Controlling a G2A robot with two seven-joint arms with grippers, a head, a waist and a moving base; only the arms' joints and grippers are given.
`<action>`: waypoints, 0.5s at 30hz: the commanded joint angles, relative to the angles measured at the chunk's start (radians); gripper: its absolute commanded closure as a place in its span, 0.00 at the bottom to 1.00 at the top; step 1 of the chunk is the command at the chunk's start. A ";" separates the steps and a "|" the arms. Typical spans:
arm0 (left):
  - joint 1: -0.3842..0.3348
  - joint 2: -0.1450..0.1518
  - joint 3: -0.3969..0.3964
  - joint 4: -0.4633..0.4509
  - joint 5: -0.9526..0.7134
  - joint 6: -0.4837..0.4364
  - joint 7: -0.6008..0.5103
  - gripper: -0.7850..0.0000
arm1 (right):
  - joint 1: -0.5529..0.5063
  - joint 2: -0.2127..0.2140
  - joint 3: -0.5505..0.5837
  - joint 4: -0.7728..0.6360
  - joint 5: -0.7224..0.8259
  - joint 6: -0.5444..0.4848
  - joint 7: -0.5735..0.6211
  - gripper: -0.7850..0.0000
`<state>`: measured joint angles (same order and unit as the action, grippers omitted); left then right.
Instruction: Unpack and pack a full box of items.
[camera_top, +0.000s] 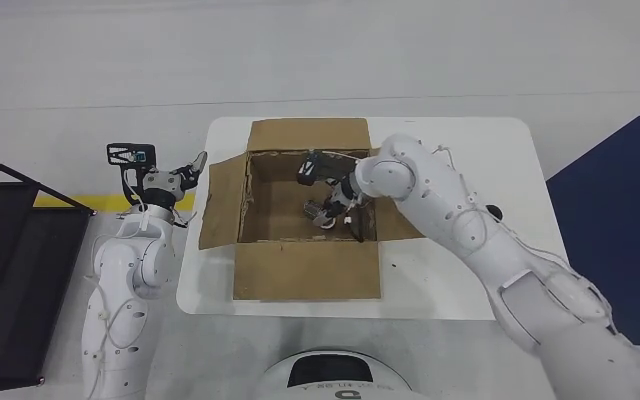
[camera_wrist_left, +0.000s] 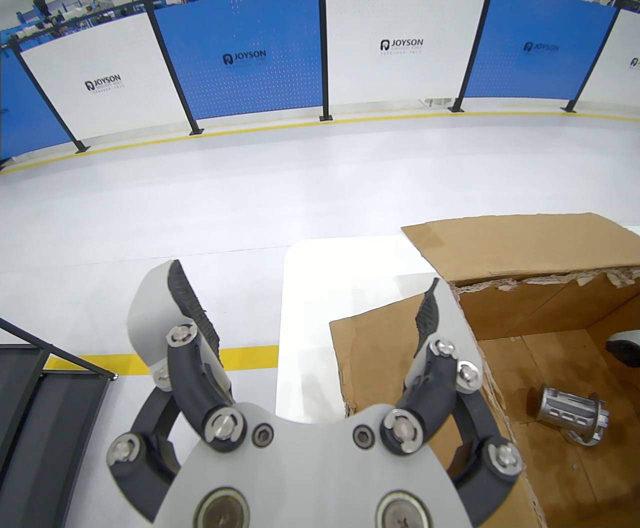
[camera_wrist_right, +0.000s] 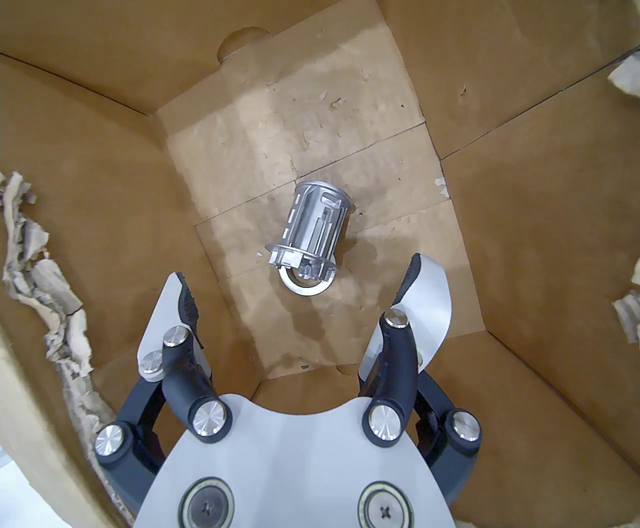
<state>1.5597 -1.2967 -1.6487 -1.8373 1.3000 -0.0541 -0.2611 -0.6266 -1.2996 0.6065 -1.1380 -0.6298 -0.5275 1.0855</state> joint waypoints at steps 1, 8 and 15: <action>0.000 0.000 0.000 0.000 0.000 0.000 0.000 0.00 | 0.013 -0.012 -0.018 0.042 -0.005 -0.008 -0.021 0.08; 0.000 0.000 0.000 0.000 0.000 0.000 0.000 0.00 | 0.042 -0.060 -0.088 0.160 -0.024 -0.031 -0.084 0.19; 0.000 0.000 0.000 0.000 0.000 0.000 0.000 0.00 | 0.067 -0.106 -0.129 0.270 -0.015 -0.050 -0.132 0.43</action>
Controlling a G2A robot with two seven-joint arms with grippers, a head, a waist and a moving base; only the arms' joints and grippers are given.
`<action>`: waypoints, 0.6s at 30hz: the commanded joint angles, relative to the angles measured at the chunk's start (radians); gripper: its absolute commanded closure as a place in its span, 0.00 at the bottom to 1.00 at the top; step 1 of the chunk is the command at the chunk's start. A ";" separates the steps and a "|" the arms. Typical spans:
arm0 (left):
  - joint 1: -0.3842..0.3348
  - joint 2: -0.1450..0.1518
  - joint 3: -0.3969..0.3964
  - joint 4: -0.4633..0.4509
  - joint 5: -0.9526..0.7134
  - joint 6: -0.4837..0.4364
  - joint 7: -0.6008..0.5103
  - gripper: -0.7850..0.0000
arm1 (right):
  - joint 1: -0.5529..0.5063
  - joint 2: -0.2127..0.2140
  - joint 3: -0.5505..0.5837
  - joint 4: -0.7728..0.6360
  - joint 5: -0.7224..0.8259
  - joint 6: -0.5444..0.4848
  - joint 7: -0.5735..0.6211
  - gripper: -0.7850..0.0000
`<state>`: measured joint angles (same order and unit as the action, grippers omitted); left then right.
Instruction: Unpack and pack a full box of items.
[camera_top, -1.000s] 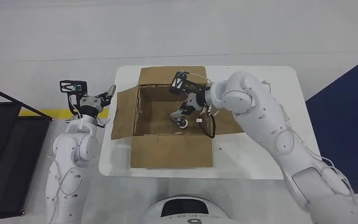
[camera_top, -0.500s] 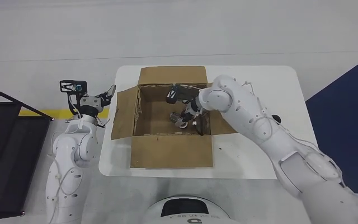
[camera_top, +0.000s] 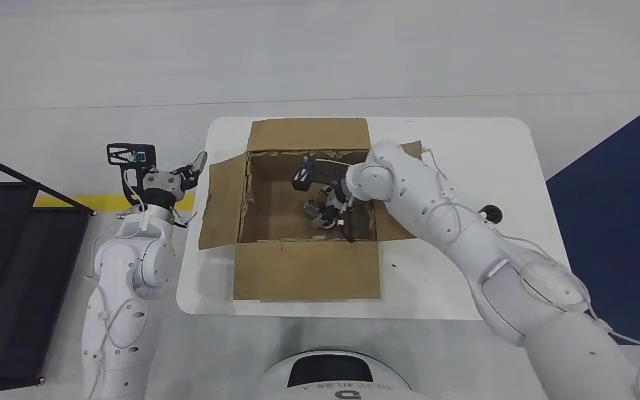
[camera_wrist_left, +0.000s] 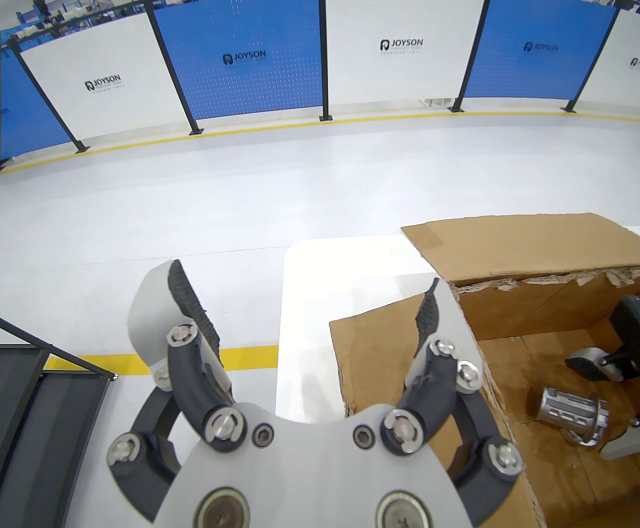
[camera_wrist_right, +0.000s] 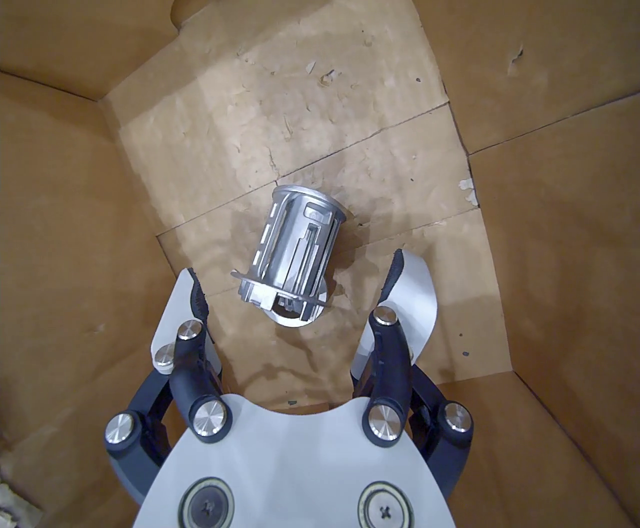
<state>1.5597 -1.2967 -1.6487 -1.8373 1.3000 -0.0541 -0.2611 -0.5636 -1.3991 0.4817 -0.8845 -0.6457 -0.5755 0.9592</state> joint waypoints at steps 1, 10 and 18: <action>0.000 0.000 0.000 0.000 0.000 0.000 0.000 0.00 | 0.008 -0.012 -0.008 0.028 0.001 -0.005 -0.011 0.51; 0.000 0.000 0.000 0.000 0.000 0.000 0.000 0.00 | 0.042 -0.030 0.002 0.083 0.018 -0.039 -0.035 1.00; 0.000 0.000 0.000 0.000 0.000 0.000 0.000 0.00 | 0.030 0.008 0.071 -0.023 0.021 -0.054 -0.036 1.00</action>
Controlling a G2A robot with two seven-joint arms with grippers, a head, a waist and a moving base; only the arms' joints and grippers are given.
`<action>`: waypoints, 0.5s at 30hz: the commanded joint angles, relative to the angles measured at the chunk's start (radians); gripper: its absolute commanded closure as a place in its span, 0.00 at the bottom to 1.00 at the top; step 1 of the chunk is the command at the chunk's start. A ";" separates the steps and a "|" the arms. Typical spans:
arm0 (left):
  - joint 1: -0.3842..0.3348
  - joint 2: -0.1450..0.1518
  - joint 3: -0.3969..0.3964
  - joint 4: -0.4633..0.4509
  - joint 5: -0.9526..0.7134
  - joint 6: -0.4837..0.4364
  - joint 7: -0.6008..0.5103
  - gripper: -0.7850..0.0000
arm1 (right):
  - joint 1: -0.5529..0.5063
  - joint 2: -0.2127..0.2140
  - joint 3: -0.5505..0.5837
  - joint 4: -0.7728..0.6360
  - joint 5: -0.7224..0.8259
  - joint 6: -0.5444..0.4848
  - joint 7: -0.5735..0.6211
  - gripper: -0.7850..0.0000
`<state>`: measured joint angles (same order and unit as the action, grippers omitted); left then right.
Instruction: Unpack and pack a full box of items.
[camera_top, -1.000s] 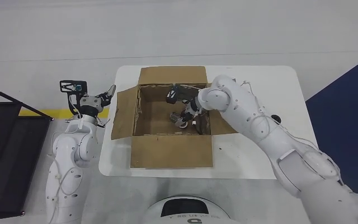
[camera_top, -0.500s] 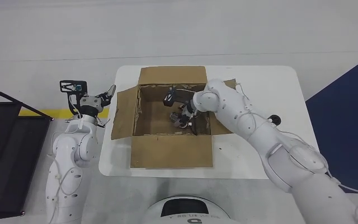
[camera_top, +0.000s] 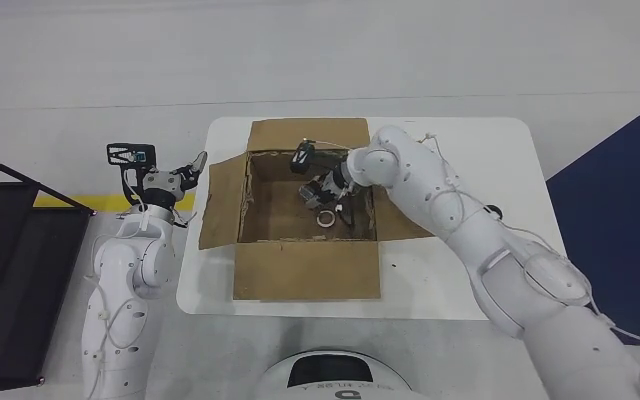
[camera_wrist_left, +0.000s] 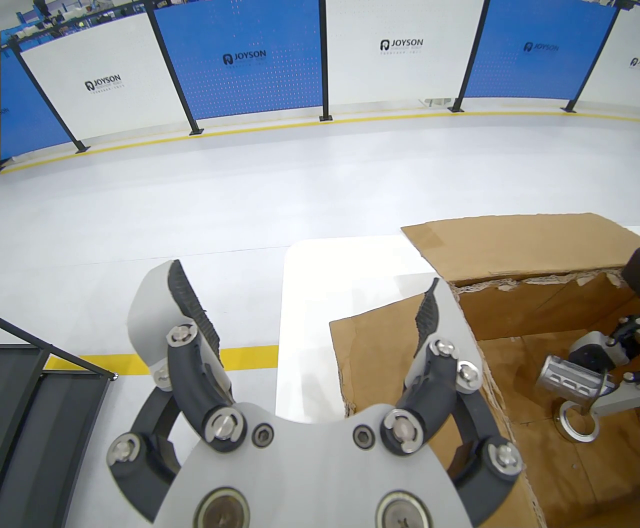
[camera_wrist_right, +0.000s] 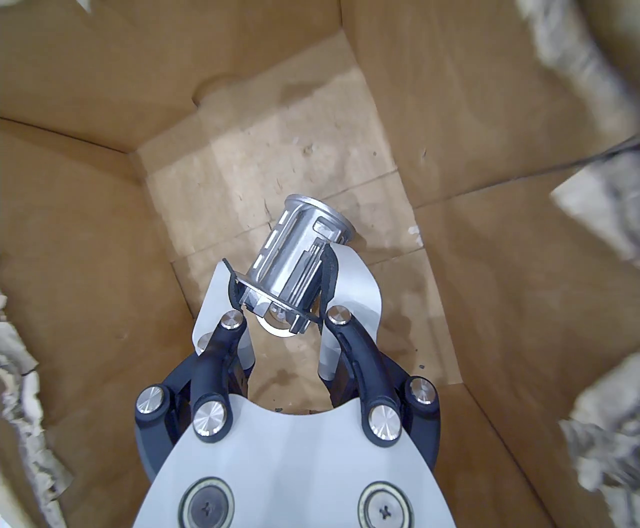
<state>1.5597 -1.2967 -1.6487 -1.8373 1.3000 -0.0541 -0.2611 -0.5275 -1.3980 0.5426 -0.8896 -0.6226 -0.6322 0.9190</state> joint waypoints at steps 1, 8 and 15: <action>0.000 0.000 0.000 0.000 0.000 0.000 0.000 0.00 | -0.012 0.013 0.020 -0.038 -0.002 0.005 0.008 1.00; 0.000 0.000 0.000 0.000 0.000 0.000 0.000 0.00 | -0.076 0.075 0.142 -0.172 0.125 -0.135 0.016 1.00; 0.000 0.000 0.000 0.000 0.000 0.000 0.000 0.00 | -0.236 0.188 0.427 -0.438 0.186 -0.213 -0.010 1.00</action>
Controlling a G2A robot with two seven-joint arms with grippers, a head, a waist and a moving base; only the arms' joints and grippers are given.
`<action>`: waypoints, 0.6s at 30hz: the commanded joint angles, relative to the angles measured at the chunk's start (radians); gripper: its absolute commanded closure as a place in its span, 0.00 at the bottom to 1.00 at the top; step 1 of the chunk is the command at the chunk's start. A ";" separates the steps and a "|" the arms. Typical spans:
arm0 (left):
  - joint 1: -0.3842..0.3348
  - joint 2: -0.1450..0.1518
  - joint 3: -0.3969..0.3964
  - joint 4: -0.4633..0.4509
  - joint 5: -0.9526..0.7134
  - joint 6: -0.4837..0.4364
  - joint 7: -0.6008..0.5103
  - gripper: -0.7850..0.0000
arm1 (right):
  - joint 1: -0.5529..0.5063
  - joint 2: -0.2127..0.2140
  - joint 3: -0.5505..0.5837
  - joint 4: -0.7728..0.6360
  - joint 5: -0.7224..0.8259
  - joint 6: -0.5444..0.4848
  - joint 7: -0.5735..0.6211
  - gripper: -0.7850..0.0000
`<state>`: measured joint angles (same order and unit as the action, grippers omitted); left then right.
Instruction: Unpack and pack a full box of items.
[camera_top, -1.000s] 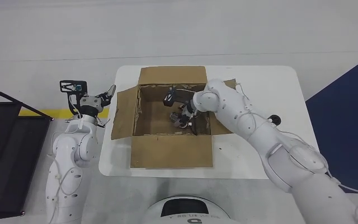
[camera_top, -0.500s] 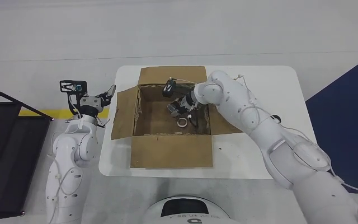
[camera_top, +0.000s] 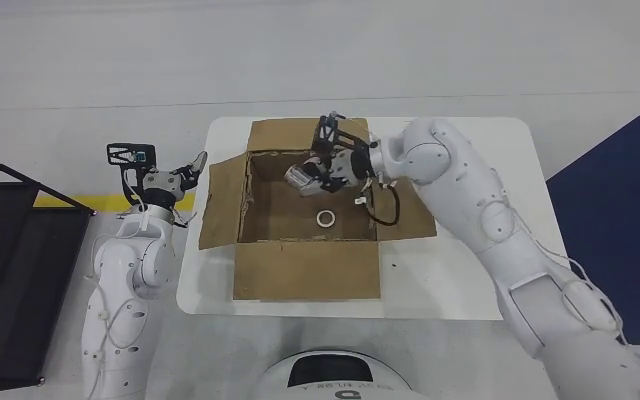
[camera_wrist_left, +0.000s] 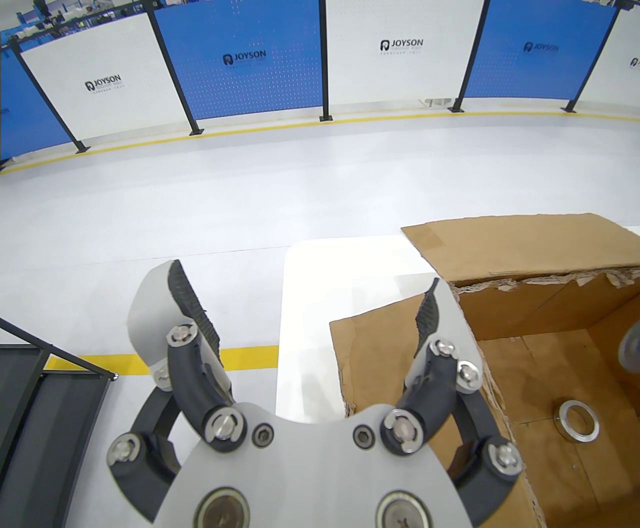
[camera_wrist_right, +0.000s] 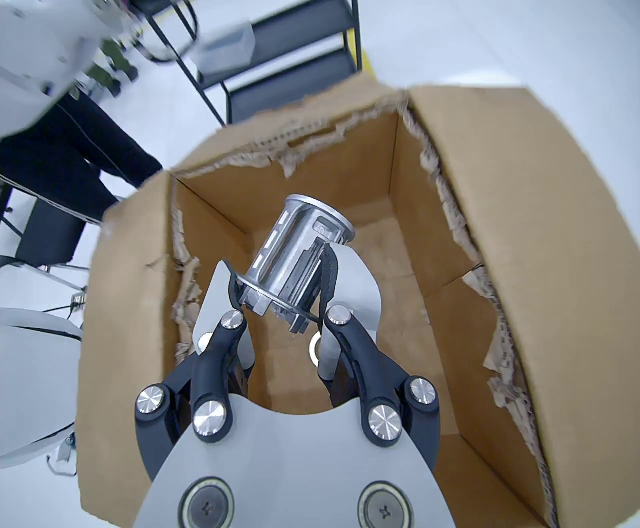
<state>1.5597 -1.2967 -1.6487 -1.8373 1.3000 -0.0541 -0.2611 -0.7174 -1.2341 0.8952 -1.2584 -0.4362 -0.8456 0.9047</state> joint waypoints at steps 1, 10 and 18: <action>0.000 0.000 0.000 0.000 0.000 0.000 0.000 0.00 | -0.090 0.043 0.138 -0.128 0.004 0.007 -0.001 1.00; 0.000 0.000 0.000 0.000 0.000 0.000 0.000 0.00 | -0.590 0.158 0.762 -0.602 -0.019 0.185 -0.042 1.00; 0.000 0.000 0.000 0.000 0.000 0.000 0.000 0.00 | -0.944 0.168 1.144 -0.712 0.004 0.359 -0.128 1.00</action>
<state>1.5597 -1.2967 -1.6487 -1.8373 1.3000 -0.0541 -0.2611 -1.6156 -1.0649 1.9951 -1.9521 -0.4368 -0.5303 0.7864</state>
